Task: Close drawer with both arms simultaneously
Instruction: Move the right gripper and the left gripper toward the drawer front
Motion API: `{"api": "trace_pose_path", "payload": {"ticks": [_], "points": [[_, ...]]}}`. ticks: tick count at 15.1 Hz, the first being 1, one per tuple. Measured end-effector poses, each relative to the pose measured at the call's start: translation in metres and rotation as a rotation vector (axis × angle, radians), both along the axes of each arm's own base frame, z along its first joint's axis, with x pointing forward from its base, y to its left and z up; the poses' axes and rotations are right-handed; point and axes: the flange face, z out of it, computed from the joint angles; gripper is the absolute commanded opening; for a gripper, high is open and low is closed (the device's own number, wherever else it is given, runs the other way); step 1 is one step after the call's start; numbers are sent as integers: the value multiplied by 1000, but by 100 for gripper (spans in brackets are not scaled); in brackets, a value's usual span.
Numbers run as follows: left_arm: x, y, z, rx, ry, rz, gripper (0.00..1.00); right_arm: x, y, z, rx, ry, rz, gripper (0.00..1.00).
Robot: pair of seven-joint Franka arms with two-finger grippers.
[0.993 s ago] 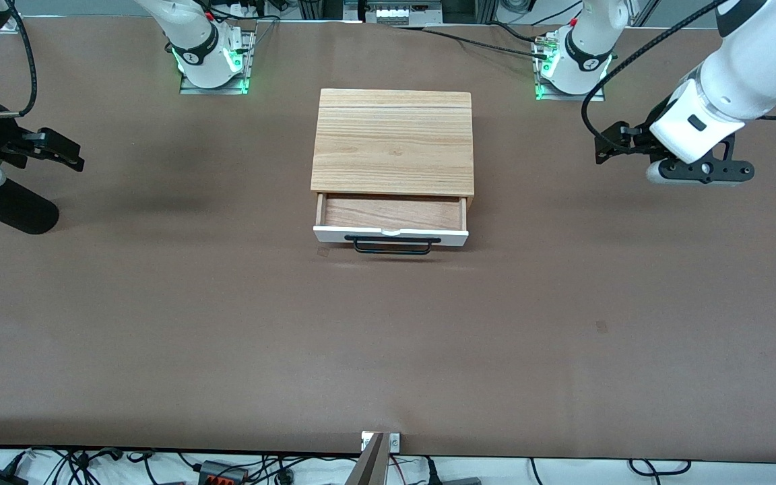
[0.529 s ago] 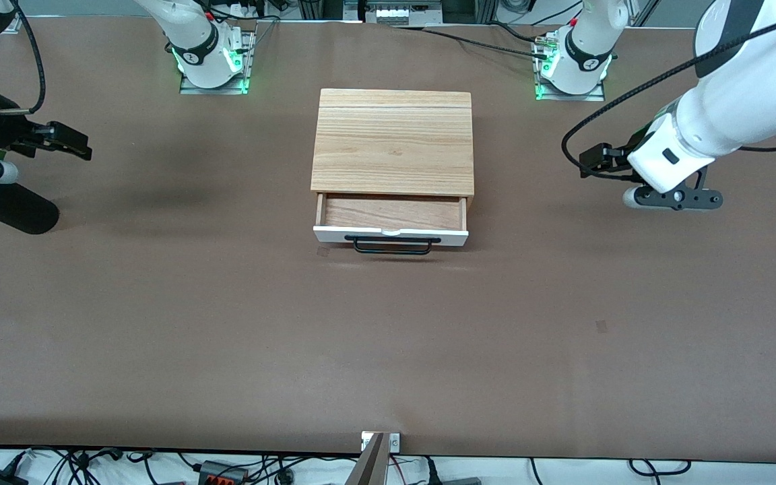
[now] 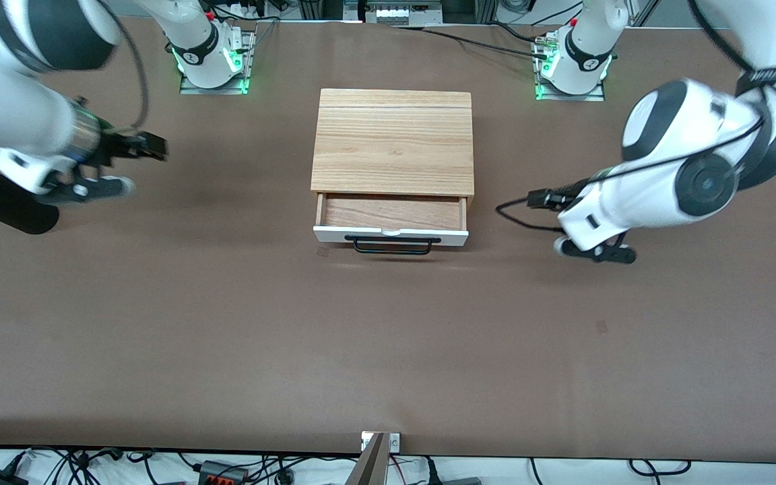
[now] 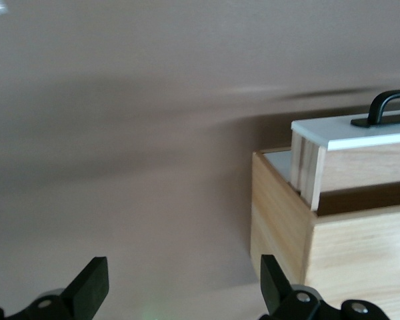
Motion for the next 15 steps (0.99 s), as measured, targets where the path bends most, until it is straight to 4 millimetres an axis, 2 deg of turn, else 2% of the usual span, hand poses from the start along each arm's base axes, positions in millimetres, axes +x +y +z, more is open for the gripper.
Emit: {"api": "trace_pose_path", "payload": {"ticks": [2, 4, 6, 8, 10, 12, 15], "points": [[17, -7, -9, -24, -4, -2, 100, 22, 24, -33, 68, -49, -2, 100], [30, -20, -21, -44, -4, -12, 100, 47, 34, -69, 165, -93, -56, 100], [41, -38, -41, -67, -27, -18, 100, 68, 40, -100, 240, -148, -115, 100], [55, -47, -63, -94, -71, -1, 100, 84, 50, -126, 285, -203, -193, 100], [67, -48, -77, -114, -109, 20, 100, 90, 75, -147, 294, -244, -279, 100], [67, -54, -83, -118, -109, 14, 100, 88, 114, -164, 295, -281, -356, 100], [55, -87, -94, -119, -92, -31, 100, 81, 159, -183, 310, -329, -425, 100]]}}
